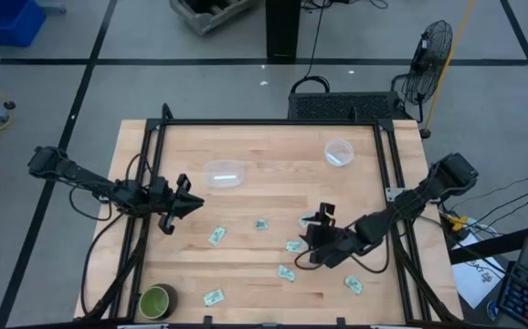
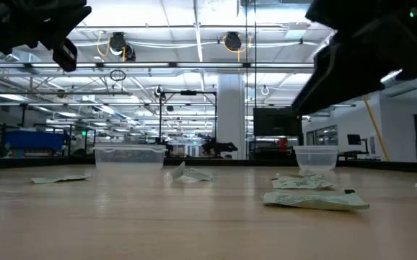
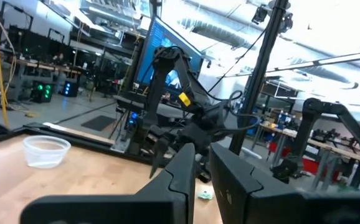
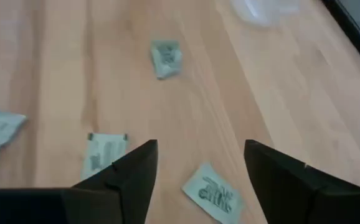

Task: Pick and place items into bin
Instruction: Put the stevia packet into the right transparent bin

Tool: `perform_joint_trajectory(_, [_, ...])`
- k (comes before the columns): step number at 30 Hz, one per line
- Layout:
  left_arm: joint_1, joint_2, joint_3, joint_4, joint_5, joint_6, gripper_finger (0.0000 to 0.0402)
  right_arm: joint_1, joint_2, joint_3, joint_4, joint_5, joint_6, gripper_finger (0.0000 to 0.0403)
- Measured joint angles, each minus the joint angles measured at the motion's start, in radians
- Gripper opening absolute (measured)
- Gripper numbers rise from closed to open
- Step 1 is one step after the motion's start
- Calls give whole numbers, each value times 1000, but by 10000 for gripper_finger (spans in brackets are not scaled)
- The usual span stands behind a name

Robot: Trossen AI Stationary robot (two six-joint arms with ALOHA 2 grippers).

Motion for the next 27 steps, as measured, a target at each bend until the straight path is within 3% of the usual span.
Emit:
perform_joint_trajectory(10, [0, 0, 0, 3, -9, 73, 51, -16, 83, -57, 77, -3, 7, 212])
perform_joint_trajectory(21, [0, 0, 0, 8, -17, 86, 51, -51, 225, -55, 131, 7, 19, 228])
perform_joint_trajectory(27, [0, 0, 0, 7, -18, 73, 51, -53, 236, -54, 131, 12, 29, 212])
